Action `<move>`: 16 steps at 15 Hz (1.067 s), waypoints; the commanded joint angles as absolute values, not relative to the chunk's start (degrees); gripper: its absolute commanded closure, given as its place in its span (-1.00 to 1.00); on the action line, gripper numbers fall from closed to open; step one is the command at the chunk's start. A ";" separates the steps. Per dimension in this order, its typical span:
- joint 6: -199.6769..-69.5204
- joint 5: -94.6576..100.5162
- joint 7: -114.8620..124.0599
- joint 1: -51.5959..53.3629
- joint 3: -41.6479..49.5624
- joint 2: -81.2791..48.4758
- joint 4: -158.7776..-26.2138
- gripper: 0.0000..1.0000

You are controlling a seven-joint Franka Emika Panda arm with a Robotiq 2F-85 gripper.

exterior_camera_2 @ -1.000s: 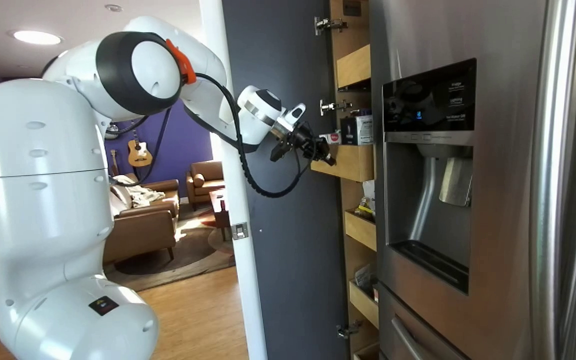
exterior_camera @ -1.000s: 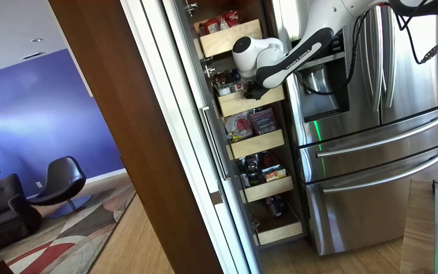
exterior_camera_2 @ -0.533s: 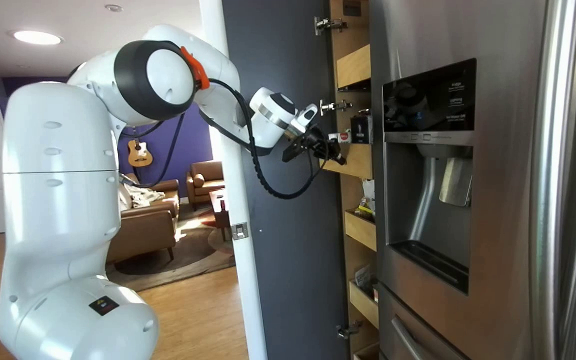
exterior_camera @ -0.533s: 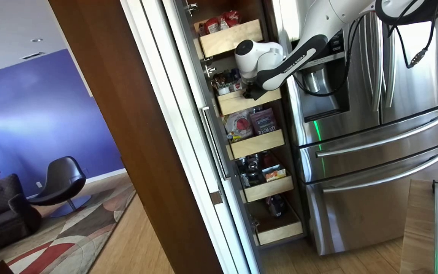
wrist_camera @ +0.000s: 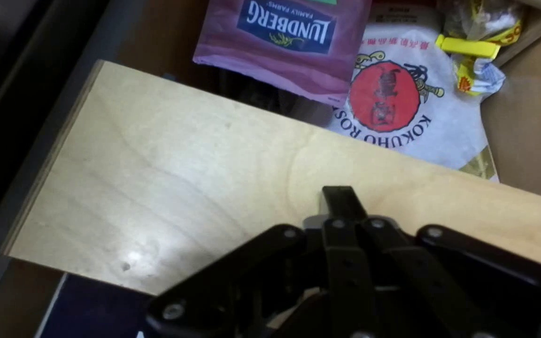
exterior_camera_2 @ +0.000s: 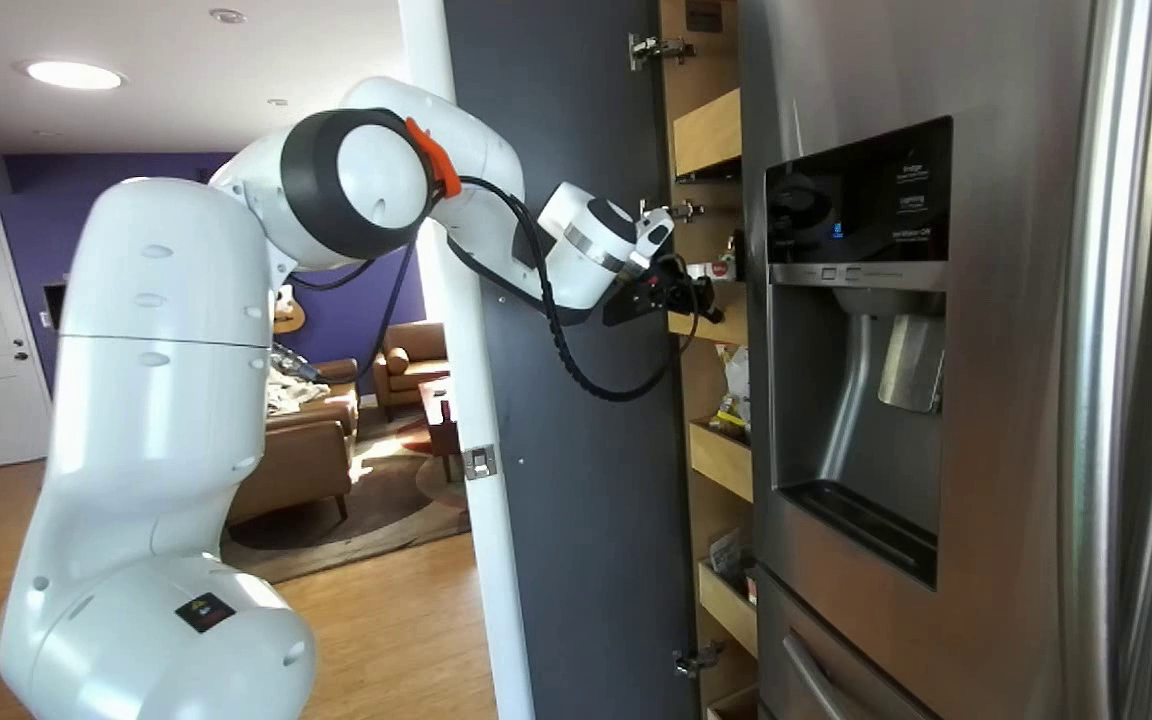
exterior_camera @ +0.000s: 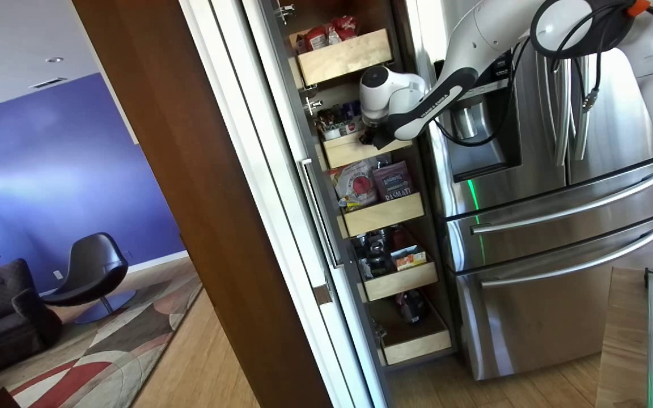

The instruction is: Move the brown container a bit and then close the open drawer

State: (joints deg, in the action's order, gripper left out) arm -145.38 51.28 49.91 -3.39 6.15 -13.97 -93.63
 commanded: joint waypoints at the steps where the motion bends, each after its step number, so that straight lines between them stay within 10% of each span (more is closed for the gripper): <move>1: -149.10 51.77 49.87 -4.58 7.53 -18.84 -88.39 1.00; 13: -143.37 43.58 38.40 -4.71 3.88 -11.86 -94.98 1.00; 14: -142.18 38.67 33.64 -5.25 1.91 -9.10 -97.81 0.48; 16: -139.71 30.49 26.86 -3.36 1.90 -5.07 -101.08 0.36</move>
